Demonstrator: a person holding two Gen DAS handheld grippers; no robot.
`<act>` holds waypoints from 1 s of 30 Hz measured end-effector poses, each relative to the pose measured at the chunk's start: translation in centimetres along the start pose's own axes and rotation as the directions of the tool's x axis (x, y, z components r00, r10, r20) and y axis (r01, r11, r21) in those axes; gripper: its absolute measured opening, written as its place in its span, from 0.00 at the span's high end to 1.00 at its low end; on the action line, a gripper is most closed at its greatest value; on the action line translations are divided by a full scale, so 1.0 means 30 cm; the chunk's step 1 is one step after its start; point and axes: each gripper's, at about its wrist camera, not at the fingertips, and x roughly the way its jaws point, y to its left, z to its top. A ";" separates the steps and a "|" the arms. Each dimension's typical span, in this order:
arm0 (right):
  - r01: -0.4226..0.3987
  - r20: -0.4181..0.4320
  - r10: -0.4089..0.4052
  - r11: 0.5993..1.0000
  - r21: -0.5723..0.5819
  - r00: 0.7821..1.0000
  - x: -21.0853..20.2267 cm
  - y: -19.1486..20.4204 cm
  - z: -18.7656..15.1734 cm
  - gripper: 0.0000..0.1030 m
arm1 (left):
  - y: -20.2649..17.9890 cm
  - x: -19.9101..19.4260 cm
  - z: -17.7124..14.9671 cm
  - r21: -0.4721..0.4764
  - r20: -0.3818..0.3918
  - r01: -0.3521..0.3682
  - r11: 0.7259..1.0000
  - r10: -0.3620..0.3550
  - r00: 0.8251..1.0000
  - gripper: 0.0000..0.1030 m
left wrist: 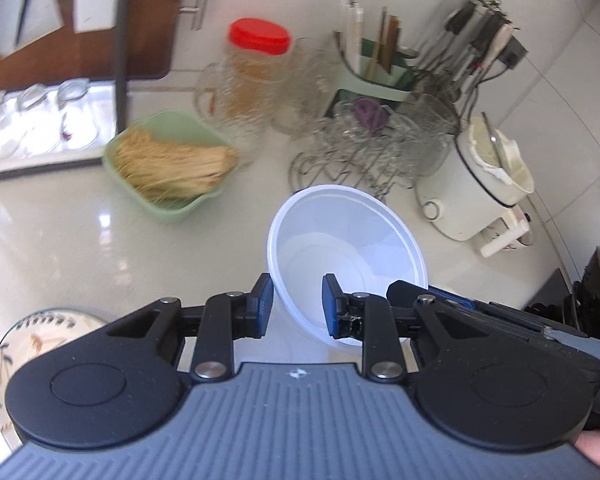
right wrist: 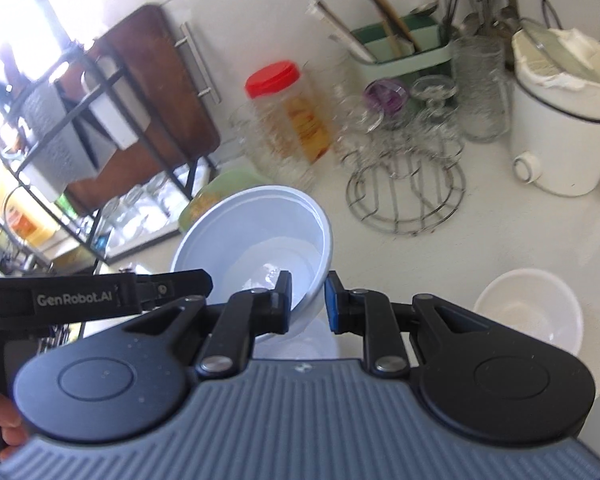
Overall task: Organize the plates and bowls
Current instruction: 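Lower the translucent bowl into the white bowl with both grippers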
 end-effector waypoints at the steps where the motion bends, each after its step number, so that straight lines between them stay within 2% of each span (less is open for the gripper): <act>1: -0.003 -0.013 0.002 1.000 -0.008 1.000 0.007 0.007 -0.007 0.79 | 0.012 -0.002 -0.008 -0.012 -0.001 -0.004 1.000 0.004 1.000 0.72; 10: -0.003 -0.104 -0.002 0.999 -0.051 0.995 0.058 0.036 -0.066 0.79 | 0.076 0.013 -0.080 -0.076 -0.036 -0.041 0.996 0.039 0.999 0.72; 13: -0.002 -0.145 -0.004 0.999 -0.039 0.989 0.081 0.033 -0.075 0.79 | 0.082 0.032 -0.092 -0.080 -0.051 -0.054 0.995 0.049 0.997 0.72; 17: 0.005 -0.189 -0.021 0.997 -0.082 0.982 0.109 0.040 -0.083 0.79 | 0.092 0.058 -0.109 -0.077 -0.069 -0.069 0.995 0.063 0.996 0.72; 26: 0.009 -0.238 -0.035 0.994 -0.109 0.971 0.151 0.036 -0.110 0.79 | 0.129 0.124 -0.155 -0.109 -0.111 -0.083 0.991 0.071 0.991 0.72; 30: 0.009 -0.235 -0.036 0.993 -0.116 0.971 0.151 0.042 -0.117 0.79 | 0.138 0.128 -0.172 -0.112 -0.116 -0.090 0.990 0.077 0.990 0.72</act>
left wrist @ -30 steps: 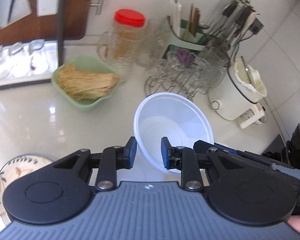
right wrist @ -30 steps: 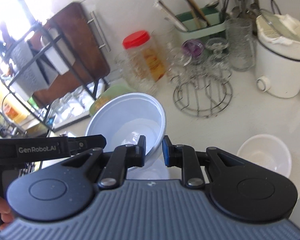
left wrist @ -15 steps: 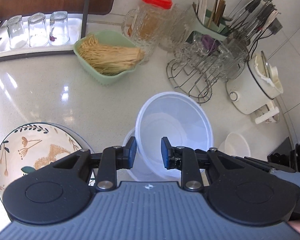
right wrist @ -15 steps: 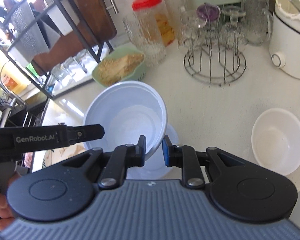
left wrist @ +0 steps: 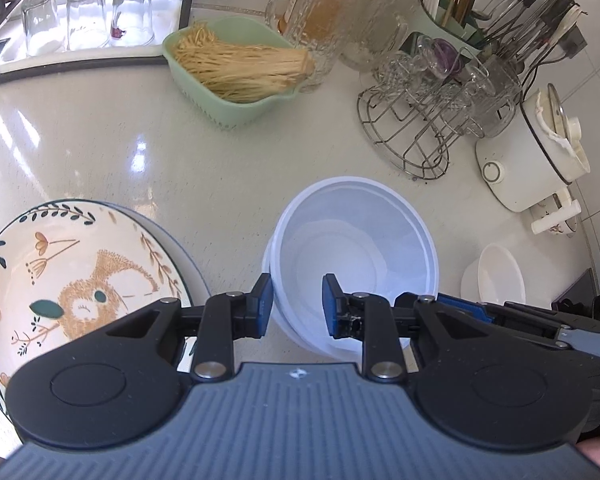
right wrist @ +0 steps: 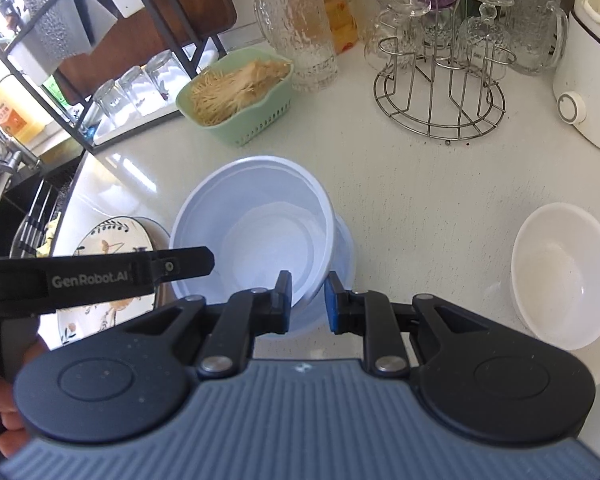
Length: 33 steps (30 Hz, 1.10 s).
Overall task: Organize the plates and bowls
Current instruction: 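Lower the translucent bowl into the white bowl with both grippers, then open both grippers and release the nested bowls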
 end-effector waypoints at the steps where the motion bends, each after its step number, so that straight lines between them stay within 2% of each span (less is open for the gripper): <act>1: -0.001 -0.001 0.001 1.000 0.003 1.000 0.001 0.000 0.000 0.79 | 0.001 0.001 -0.002 0.001 -0.002 -0.002 1.000 0.002 1.000 0.72; 7: -0.003 -0.023 0.003 1.000 0.018 1.000 0.023 -0.005 0.009 0.79 | 0.011 0.014 -0.001 0.004 -0.007 -0.001 1.000 0.001 1.000 0.71; 8: 0.003 -0.027 -0.002 1.000 0.014 1.000 0.025 -0.005 0.011 0.77 | 0.010 0.016 0.001 0.006 -0.009 0.001 1.000 -0.001 1.000 0.67; 9: 0.007 -0.029 -0.007 1.000 0.009 1.000 0.026 -0.004 0.014 0.76 | 0.009 0.015 0.003 0.007 -0.011 0.006 1.000 -0.006 1.000 0.52; 11: 0.016 -0.026 -0.016 1.000 -0.003 1.000 0.018 0.004 0.020 0.75 | 0.006 0.006 0.007 0.008 0.002 0.000 1.000 0.000 1.000 0.38; 12: 0.021 -0.019 -0.021 1.000 -0.009 1.000 0.011 0.006 0.024 0.74 | 0.006 -0.001 0.008 0.012 0.009 -0.001 1.000 0.001 1.000 0.38; 14: 0.030 -0.006 -0.030 0.999 -0.010 1.000 -0.003 0.005 0.030 0.60 | 0.009 -0.011 0.015 0.012 0.015 -0.003 1.000 0.003 1.000 0.38; 20: 0.038 0.023 -0.038 0.999 -0.014 0.999 -0.054 -0.004 0.047 0.60 | 0.014 -0.069 0.044 0.006 0.056 -0.005 1.000 0.005 0.998 0.38; 33: 0.018 0.117 -0.020 1.000 0.021 0.993 -0.169 0.002 0.043 0.60 | -0.034 -0.168 0.072 0.056 0.127 0.001 0.998 -0.008 0.992 0.38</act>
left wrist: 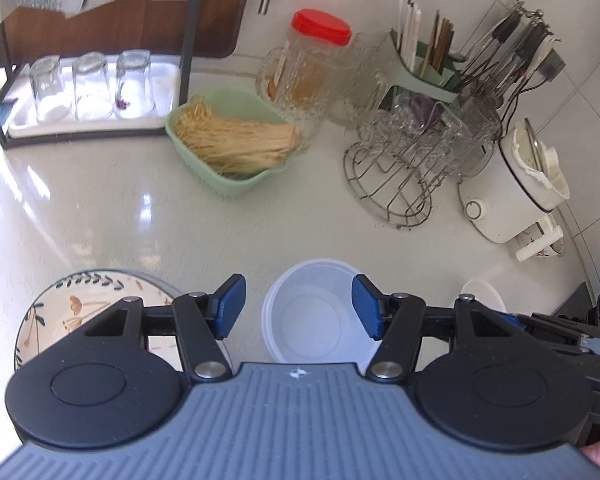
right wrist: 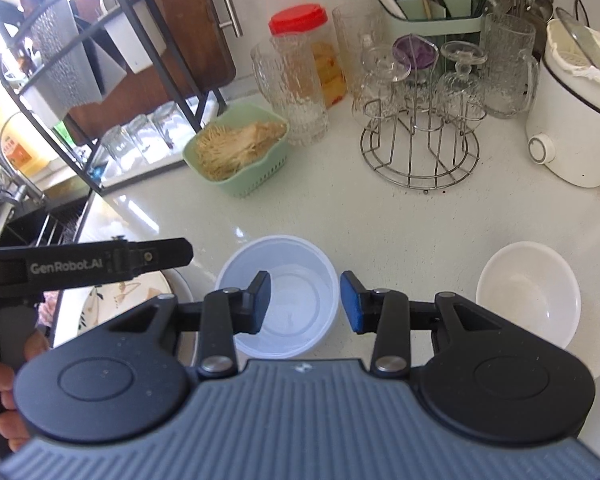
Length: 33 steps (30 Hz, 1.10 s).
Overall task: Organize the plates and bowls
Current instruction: 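Open both grippers and release the nested bowls, then move both grippers toward the white bowl beside the rice cooker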
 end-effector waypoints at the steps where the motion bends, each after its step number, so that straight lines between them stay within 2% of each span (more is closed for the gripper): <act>1: -0.001 0.006 0.001 1.000 -0.001 1.000 -0.006 -0.001 -0.002 0.60 | -0.006 -0.003 0.001 0.004 0.004 0.004 1.000 -0.004 1.000 0.38; 17: 0.060 0.082 -0.063 0.997 0.041 0.995 -0.065 -0.044 -0.029 0.60 | -0.078 -0.009 0.002 0.090 0.020 0.050 0.995 -0.052 0.998 0.38; 24: 0.106 0.113 -0.115 0.991 0.087 0.987 -0.085 -0.072 -0.024 0.60 | -0.120 0.004 0.017 0.121 0.026 0.071 0.990 -0.075 0.997 0.38; 33: 0.174 0.153 -0.205 0.966 0.193 0.967 -0.135 -0.182 -0.056 0.60 | -0.229 0.076 0.021 0.222 -0.055 0.122 0.967 -0.113 0.992 0.38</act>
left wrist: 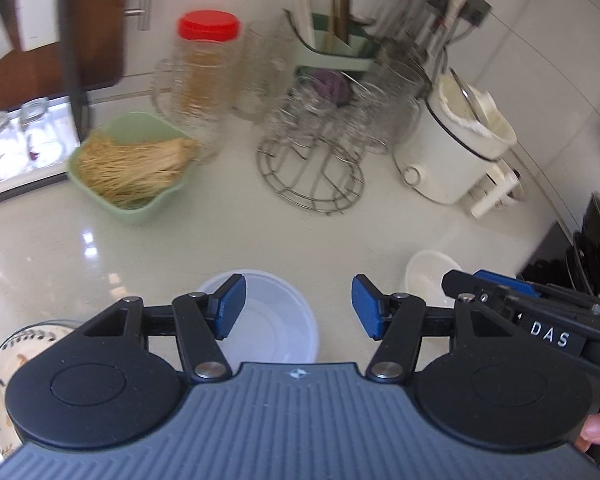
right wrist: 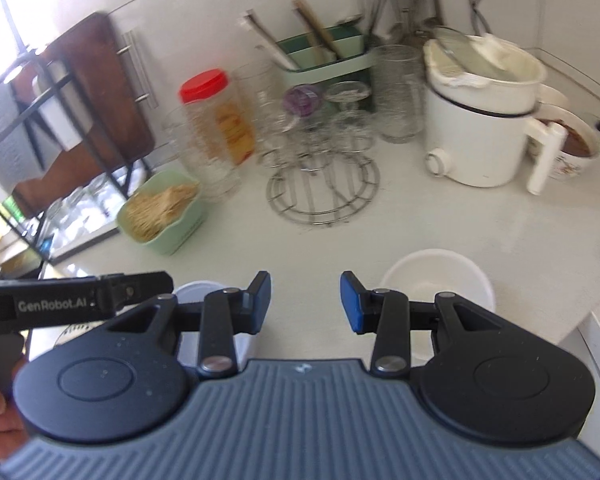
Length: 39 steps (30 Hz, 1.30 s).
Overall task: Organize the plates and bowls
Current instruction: 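Move both grippers toward the white bowl beside the rice cooker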
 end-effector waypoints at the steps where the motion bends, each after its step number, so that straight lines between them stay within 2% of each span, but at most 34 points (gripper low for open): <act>1: 0.009 0.004 -0.009 1.000 0.012 1.000 -0.004 -0.015 -0.003 0.60 | -0.015 0.010 0.002 0.010 -0.008 0.007 1.000 -0.007 1.000 0.38; 6: 0.054 0.011 -0.054 0.997 0.052 0.998 -0.016 -0.066 -0.016 0.60 | -0.087 0.066 0.009 0.054 -0.051 0.050 0.997 -0.048 0.998 0.38; 10: 0.078 0.015 -0.079 0.995 0.070 0.997 -0.024 -0.103 -0.026 0.60 | -0.116 0.113 0.009 0.054 -0.091 0.063 0.997 -0.058 0.994 0.38; 14: 0.104 0.014 -0.106 0.991 0.088 0.994 -0.024 -0.148 -0.026 0.60 | -0.149 0.144 0.016 0.077 -0.095 0.064 0.995 -0.056 0.994 0.38; 23: 0.116 0.001 -0.117 0.982 0.148 0.993 -0.004 -0.270 -0.003 0.60 | -0.218 0.225 0.033 0.068 -0.127 0.081 0.994 -0.072 0.989 0.38; 27: 0.119 -0.008 -0.120 0.978 0.174 0.993 0.018 -0.326 0.006 0.60 | -0.262 0.268 0.043 0.081 -0.147 0.070 0.994 -0.057 0.987 0.38; 33: 0.133 -0.070 -0.119 0.960 0.246 0.990 0.064 -0.415 -0.006 0.60 | -0.317 0.351 0.051 0.079 -0.205 0.056 0.995 -0.039 0.978 0.38; 39: 0.128 -0.123 -0.098 0.957 0.259 0.988 0.136 -0.490 -0.009 0.60 | -0.365 0.446 0.047 0.086 -0.255 0.038 0.996 -0.015 0.967 0.38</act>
